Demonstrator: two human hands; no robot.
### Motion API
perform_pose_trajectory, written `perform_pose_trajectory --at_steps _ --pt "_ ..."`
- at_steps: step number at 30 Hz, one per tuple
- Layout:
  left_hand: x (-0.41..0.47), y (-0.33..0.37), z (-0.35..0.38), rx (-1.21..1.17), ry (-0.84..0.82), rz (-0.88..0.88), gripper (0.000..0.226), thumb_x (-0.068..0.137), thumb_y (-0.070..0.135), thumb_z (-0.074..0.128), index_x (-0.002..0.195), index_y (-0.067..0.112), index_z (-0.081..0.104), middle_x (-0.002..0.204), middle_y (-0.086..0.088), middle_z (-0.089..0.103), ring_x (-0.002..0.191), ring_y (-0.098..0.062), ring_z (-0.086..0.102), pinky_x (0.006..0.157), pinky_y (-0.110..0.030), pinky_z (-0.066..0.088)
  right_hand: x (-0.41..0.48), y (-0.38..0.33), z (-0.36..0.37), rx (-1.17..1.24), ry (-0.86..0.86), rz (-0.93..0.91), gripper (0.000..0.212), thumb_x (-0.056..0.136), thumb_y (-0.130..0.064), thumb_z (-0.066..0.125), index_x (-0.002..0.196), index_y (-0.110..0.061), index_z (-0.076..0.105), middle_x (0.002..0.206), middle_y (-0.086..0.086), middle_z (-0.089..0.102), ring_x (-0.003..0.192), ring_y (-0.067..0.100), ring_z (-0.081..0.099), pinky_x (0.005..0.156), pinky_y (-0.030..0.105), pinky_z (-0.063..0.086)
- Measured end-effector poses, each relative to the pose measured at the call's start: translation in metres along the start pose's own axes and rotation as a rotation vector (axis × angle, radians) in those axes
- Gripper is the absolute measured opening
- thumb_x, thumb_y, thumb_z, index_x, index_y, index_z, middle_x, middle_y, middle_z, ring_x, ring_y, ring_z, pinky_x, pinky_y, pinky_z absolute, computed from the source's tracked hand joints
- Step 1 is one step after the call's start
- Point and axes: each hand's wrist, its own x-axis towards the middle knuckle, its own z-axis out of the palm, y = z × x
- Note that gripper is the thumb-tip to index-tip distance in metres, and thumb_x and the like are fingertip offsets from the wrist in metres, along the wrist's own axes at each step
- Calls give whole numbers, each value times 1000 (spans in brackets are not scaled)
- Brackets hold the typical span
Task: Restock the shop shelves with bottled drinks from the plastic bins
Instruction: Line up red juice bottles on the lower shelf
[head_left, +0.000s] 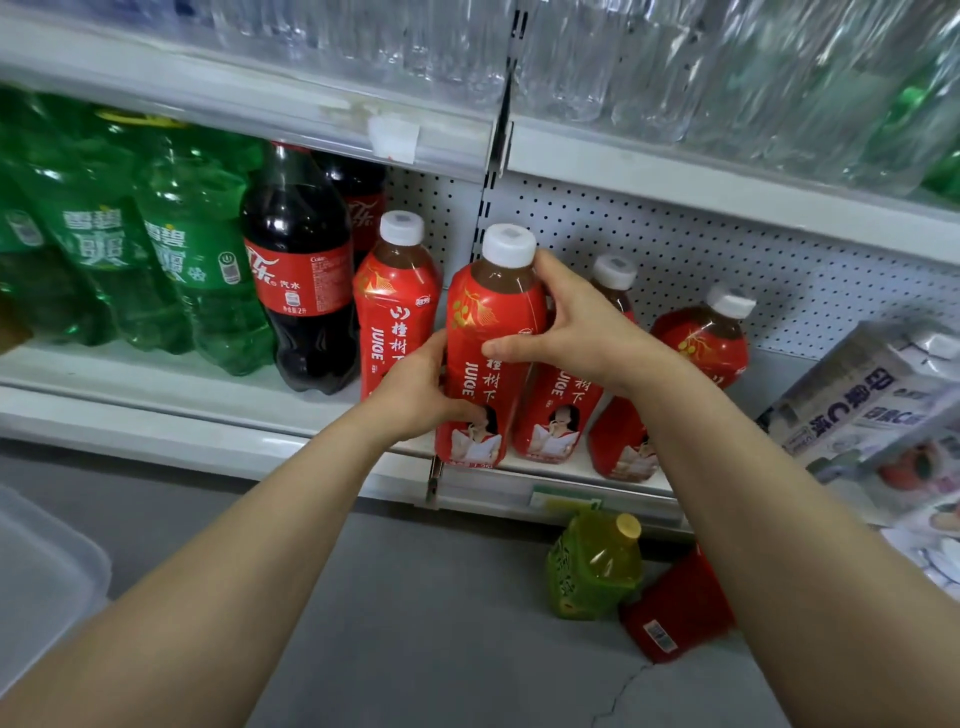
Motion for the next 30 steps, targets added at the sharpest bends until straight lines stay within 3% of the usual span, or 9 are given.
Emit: perform_pose_trajectory --at_steps 6,10,17,21,25,30 --pt "20 -6 6 28 69 -18 78 71 0 83 137 17 46 112 3 63 106 -16 60 71 -11 44 9 11 14 -125 84 -17 94 66 -22 93 144 -27 41 132 -5 61 121 17 59 107 45 47" --pt "26 -14 5 78 33 -31 76 76 2 80 141 17 43 117 3 60 106 -14 57 75 -15 43 12 18 22 -150 86 24 97 68 -25 92 148 -28 37 135 -1 58 124 20 57 108 46 46" --pt "36 -20 11 118 46 -76 72 83 9 76 145 16 38 124 -1 60 113 -18 58 91 -28 44 20 17 26 -120 205 99 81 68 -12 91 137 -20 50 124 -1 66 114 20 63 102 43 51" --pt "44 -25 17 108 85 -107 75 87 15 72 149 18 31 133 -7 59 122 -26 57 106 -46 45 27 14 26 -73 347 83 87 75 -10 84 149 -21 41 139 3 59 127 21 57 107 39 47" --pt "47 -33 22 104 134 -121 74 86 18 71 148 26 30 131 -2 61 123 -27 56 108 -55 37 33 1 22 -152 443 -22 64 85 -11 74 144 -22 53 136 2 63 127 23 57 108 42 46" --pt "38 -28 21 -38 152 -31 66 93 3 60 150 20 34 136 -6 58 127 -23 54 108 -47 43 32 0 22 -147 564 -72 41 84 -14 74 125 -22 71 116 -3 74 109 14 68 99 38 52"
